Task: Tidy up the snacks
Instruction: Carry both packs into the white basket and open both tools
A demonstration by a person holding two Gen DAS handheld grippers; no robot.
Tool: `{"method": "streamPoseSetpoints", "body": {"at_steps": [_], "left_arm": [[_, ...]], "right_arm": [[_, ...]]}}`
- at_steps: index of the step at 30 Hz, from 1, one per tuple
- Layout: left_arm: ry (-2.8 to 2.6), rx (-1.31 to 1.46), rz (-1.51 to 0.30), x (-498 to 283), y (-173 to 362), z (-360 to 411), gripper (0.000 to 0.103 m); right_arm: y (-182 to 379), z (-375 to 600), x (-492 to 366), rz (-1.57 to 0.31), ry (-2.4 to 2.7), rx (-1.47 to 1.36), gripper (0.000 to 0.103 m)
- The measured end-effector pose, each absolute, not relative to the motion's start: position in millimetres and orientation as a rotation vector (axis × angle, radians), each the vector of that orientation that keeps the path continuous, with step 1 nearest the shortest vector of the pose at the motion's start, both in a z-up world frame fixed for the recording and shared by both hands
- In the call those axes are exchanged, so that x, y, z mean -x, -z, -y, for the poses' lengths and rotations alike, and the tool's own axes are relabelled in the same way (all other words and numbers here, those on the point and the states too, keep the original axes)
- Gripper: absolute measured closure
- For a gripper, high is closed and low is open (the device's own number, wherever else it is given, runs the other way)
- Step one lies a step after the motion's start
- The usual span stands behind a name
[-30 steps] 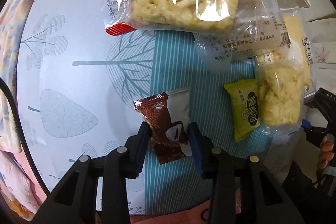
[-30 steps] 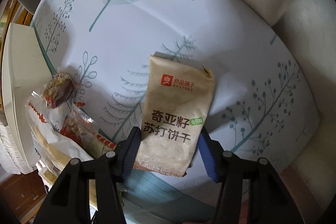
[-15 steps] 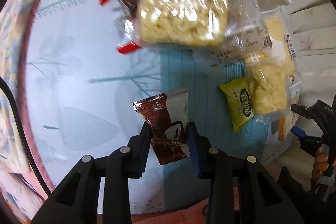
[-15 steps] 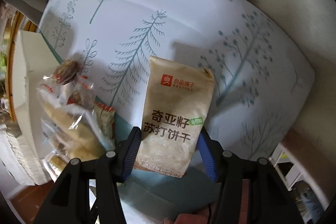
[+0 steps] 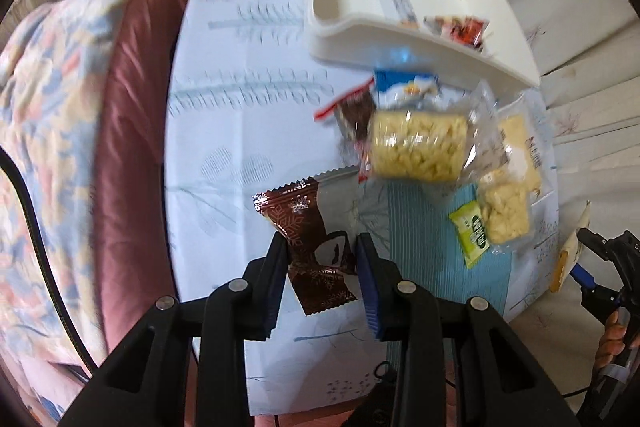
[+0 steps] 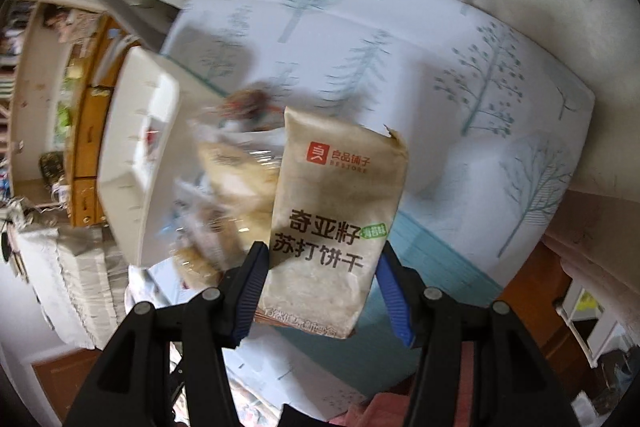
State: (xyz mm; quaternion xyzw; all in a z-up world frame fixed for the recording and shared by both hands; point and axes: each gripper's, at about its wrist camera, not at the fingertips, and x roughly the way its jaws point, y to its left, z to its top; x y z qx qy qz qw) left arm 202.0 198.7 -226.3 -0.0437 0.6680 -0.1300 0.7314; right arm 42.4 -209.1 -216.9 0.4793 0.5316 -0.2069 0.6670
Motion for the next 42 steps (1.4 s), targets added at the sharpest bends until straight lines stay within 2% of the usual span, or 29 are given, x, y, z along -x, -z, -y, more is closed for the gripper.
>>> {"method": "streamPoseSetpoints", "body": {"at_steps": [10, 22, 34, 42], "left_arm": [[0.393, 0.108, -1.363, -239.2, 164.1, -182.4, 0.071], [0.376, 0.147, -1.229, -296.3, 117.6, -151.2, 0.07], [0.352, 0.155, -1.212, -352.0, 140.3, -103.9, 0.07], [0.332, 0.144, -1.233, -369.9, 164.3, -78.3, 0.07]], "right_arm": [[182.0, 185.9, -100.6, -1.173, 0.344, -0.958, 0.048], [153.6, 165.9, -195.9, -1.148, 0.147, -0.816, 0.048], [171.7, 172.0, -273.5, -1.11, 0.096, -0.653, 0.048], [193.8, 176.4, -296.6, -1.145, 0.032, -0.649, 0.047]]}}
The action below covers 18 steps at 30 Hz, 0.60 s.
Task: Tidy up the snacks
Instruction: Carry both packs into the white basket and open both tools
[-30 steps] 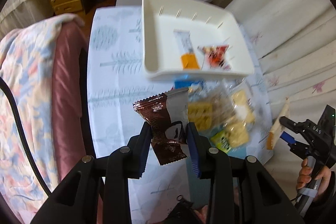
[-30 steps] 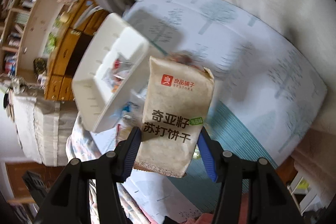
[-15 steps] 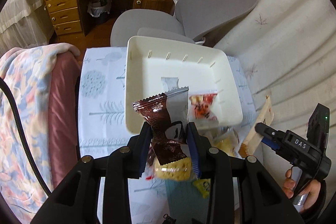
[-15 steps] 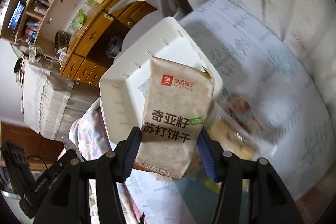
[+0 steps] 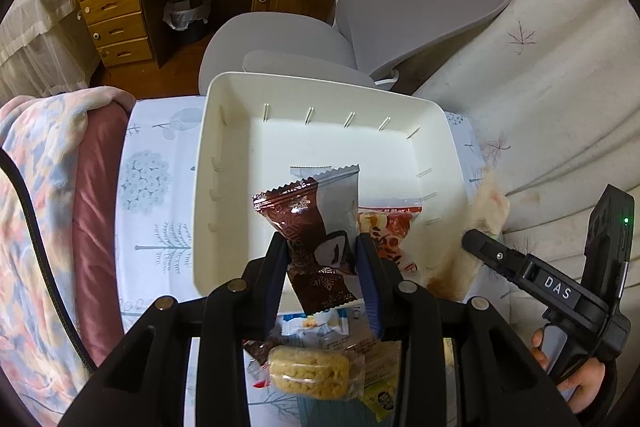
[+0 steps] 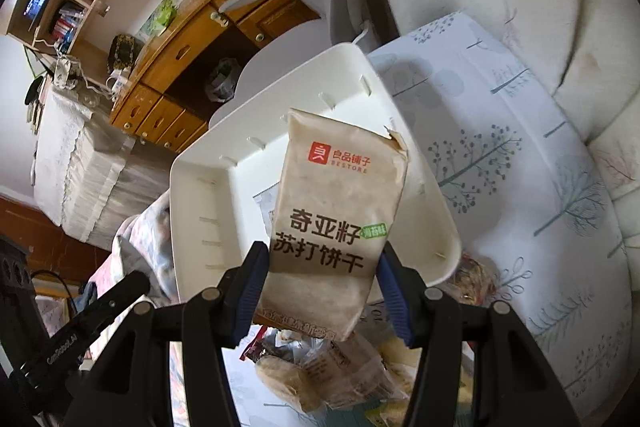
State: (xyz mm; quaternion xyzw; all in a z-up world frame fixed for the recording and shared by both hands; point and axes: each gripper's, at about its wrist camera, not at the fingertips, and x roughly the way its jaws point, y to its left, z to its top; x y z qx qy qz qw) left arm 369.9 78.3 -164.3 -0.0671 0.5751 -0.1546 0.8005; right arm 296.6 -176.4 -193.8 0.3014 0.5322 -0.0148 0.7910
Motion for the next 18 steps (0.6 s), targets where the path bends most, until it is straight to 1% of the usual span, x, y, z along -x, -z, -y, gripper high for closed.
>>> {"method": "streamPoseSetpoints", "body": {"at_steps": [1, 2, 3, 4, 5, 6, 7, 13, 18], "left_arm": [[0.324, 0.144, -1.238, -370.8, 165.8, -77.0, 0.068], [0.315, 0.142, -1.243, -371.6, 167.2, -76.2, 0.06], [0.316, 0.147, -1.248, -372.0, 168.1, -75.9, 0.052], [0.319, 0.155, -1.251, -371.9, 167.9, -76.0, 0.036], [0.319, 0.161, -1.25, -370.7, 167.0, -77.2, 0.031], [0.319, 0.162, -1.246, -369.1, 165.2, -77.9, 0.031], [0.319, 0.162, -1.244, -367.5, 163.4, -79.0, 0.031], [0.324, 0.176, -1.229, -350.2, 149.2, -93.8, 0.031], [0.334, 0.186, -1.203, -319.5, 132.4, -113.2, 0.031]], "right_arm": [[193.9, 177.0, -298.5, -1.142, 0.012, -0.643, 0.047], [194.0, 176.5, -299.3, -1.144, 0.002, -0.634, 0.044], [193.7, 176.4, -300.8, -1.15, -0.002, -0.624, 0.038], [193.6, 176.5, -301.1, -1.155, -0.001, -0.62, 0.034], [193.0, 176.7, -300.0, -1.152, -0.002, -0.626, 0.03], [192.3, 176.5, -299.3, -1.15, -0.004, -0.633, 0.027], [191.2, 176.2, -297.5, -1.148, -0.006, -0.641, 0.026], [175.4, 170.1, -278.7, -1.113, -0.006, -0.662, 0.025], [154.4, 162.4, -251.4, -1.062, 0.011, -0.668, 0.022]]}}
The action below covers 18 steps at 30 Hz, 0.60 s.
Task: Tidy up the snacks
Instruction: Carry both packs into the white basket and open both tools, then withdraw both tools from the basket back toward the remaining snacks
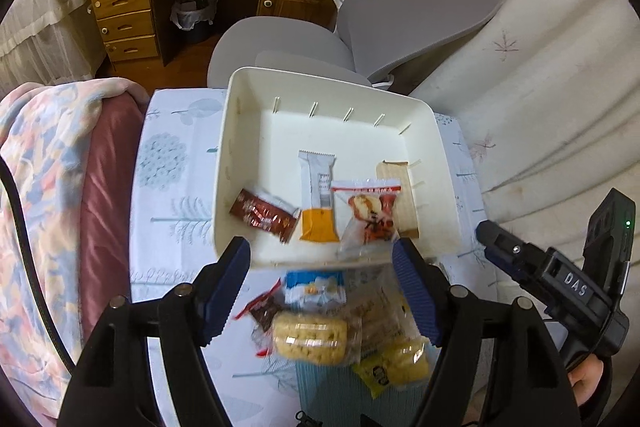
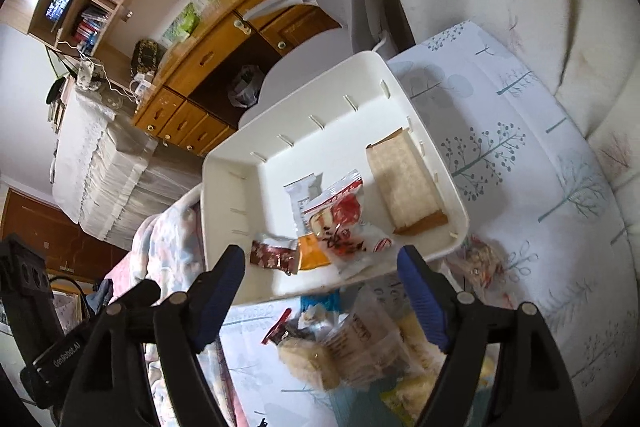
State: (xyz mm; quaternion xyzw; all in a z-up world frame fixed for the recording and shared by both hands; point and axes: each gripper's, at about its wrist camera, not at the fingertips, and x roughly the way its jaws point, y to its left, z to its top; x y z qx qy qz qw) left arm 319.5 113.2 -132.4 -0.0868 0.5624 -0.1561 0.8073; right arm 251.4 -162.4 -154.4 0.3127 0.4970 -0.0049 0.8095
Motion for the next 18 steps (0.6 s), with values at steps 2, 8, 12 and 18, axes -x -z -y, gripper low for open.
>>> {"method": "streamPoseSetpoints", "body": {"at_steps": [2, 8, 12, 18], "left_arm": [[0.338, 0.194, -1.195, -305.3, 125.8, -122.7, 0.027], [0.384, 0.184, -1.167, -263.3, 107.8, -141.8, 0.022], [0.429, 0.161, -1.164, -234.2, 103.9, -148.8, 0.021], [0.48, 0.17, -1.176, -198.6, 109.0, -160.6, 0.015]], "right_arm": [[144.8, 157.2, -236.4, -1.039, 0.024, -0.67, 0.02], [125.5, 133.7, -190.0, -0.998, 0.049, -0.665, 0.018], [124.3, 119.2, -157.6, -1.0, 0.072, -0.661, 0.018], [128.8, 102.8, -113.7, -1.017, 0.112, -0.626, 0.018]]}}
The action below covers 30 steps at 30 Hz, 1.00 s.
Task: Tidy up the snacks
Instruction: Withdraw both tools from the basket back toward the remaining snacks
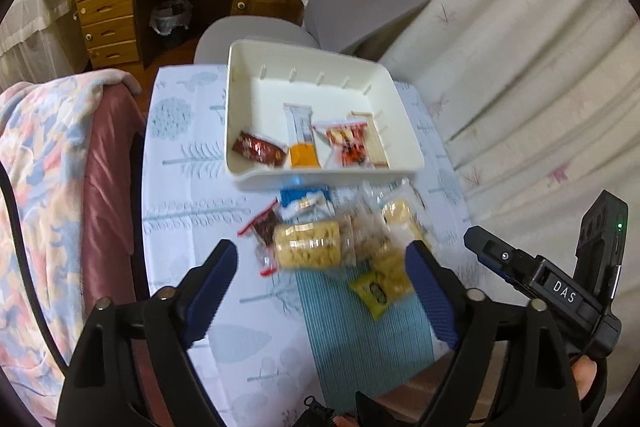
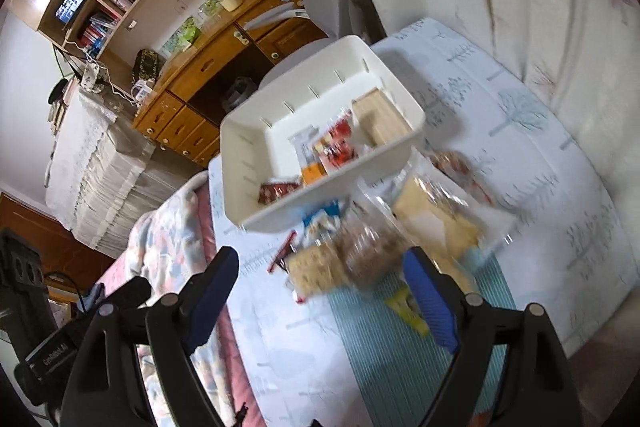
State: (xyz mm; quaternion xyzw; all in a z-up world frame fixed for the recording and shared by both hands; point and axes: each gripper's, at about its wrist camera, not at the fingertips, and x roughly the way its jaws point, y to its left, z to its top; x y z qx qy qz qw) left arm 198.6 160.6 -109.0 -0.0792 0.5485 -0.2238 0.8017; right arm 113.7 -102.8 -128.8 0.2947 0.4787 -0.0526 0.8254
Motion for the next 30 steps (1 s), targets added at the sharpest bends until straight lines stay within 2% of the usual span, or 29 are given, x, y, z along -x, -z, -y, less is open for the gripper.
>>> {"method": "streamPoseSetpoints", "body": {"at_steps": [11, 30], "left_arm": [[0.461, 0.135, -1.275, -163.2, 146.6, -169.8, 0.014], [0.463, 0.015, -1.171, -121.5, 175.3, -108.7, 0.014]], "right_arm": [[148.9, 100.1, -71.2, -1.073, 0.173, -0.504, 0.018], [165.4, 138.5, -74.1, -1.111, -0.074, -0.199, 0.018]]}}
